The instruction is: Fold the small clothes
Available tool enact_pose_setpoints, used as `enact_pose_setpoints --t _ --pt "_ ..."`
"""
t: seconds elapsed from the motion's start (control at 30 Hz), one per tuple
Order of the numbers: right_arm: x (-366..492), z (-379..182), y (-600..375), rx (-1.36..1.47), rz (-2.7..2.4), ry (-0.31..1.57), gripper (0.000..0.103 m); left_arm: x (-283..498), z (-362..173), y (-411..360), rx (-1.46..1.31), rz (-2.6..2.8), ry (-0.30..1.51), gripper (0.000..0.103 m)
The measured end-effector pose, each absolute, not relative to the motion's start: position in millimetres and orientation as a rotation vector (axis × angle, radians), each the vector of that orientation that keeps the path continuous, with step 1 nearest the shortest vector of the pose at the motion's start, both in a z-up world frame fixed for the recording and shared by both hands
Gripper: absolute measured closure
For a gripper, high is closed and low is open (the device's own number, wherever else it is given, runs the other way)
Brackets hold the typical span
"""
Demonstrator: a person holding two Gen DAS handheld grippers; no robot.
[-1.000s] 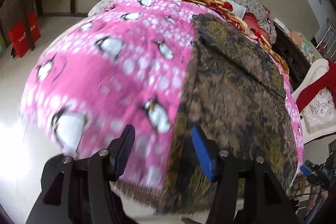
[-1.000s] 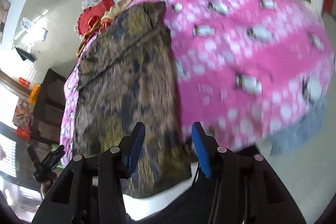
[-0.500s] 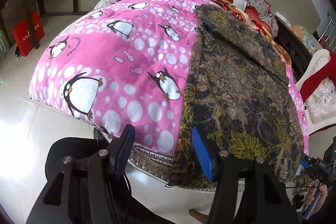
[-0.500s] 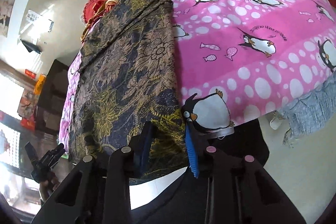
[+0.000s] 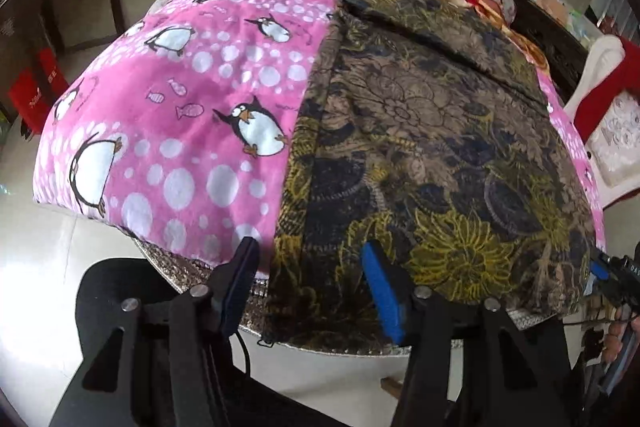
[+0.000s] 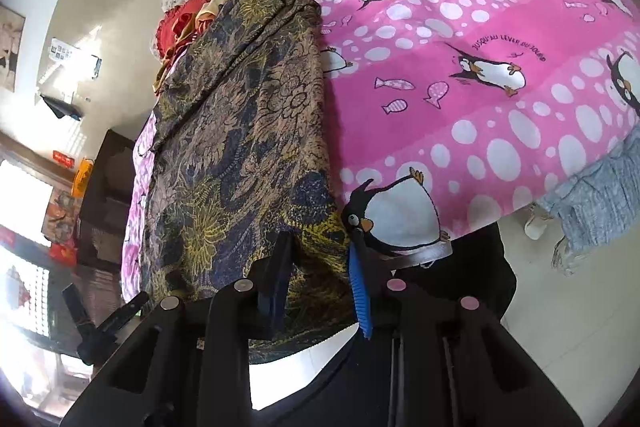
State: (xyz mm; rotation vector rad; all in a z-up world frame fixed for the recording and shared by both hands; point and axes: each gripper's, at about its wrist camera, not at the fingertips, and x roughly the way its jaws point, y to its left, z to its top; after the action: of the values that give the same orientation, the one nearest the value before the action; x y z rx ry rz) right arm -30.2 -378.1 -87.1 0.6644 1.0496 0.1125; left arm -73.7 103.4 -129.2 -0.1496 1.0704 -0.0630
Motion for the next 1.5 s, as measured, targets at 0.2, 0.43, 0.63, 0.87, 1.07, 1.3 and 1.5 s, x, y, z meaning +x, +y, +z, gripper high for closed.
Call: enact_pose_setpoints --t 0.2,0.43,0.63,0.87,1.07,1.3,1.5 --pt "-35 -86 -378 0.674 0.114 1.038 0.096 -72 -128 108 -0.2 -0.102 1.095 0.096" --pt "-31 -85 -371 0.564 0.091 1.037 0.083 -75 -131 100 -0.236 -0.133 1.086 0.067" --pt "-31 -85 -369 0.578 0.124 1.069 0.103 -73 -129 98 -0.217 -0.155 1.097 0.098" --pt "-35 -76 -373 0.637 0.158 1.063 0.103 -71 -128 108 -0.266 -0.153 1.095 0.097" --pt "-45 -99 -376 0.689 0.192 1.111 0.084 -69 -136 112 -0.289 -0.161 1.117 0.092" --pt "-43 -82 -370 0.691 0.242 1.115 0.103 -69 -107 118 -0.306 -0.173 1.055 0.098" --pt "-41 -61 -376 0.762 0.289 1.064 0.103 -59 -108 124 -0.334 -0.16 1.093 0.098"
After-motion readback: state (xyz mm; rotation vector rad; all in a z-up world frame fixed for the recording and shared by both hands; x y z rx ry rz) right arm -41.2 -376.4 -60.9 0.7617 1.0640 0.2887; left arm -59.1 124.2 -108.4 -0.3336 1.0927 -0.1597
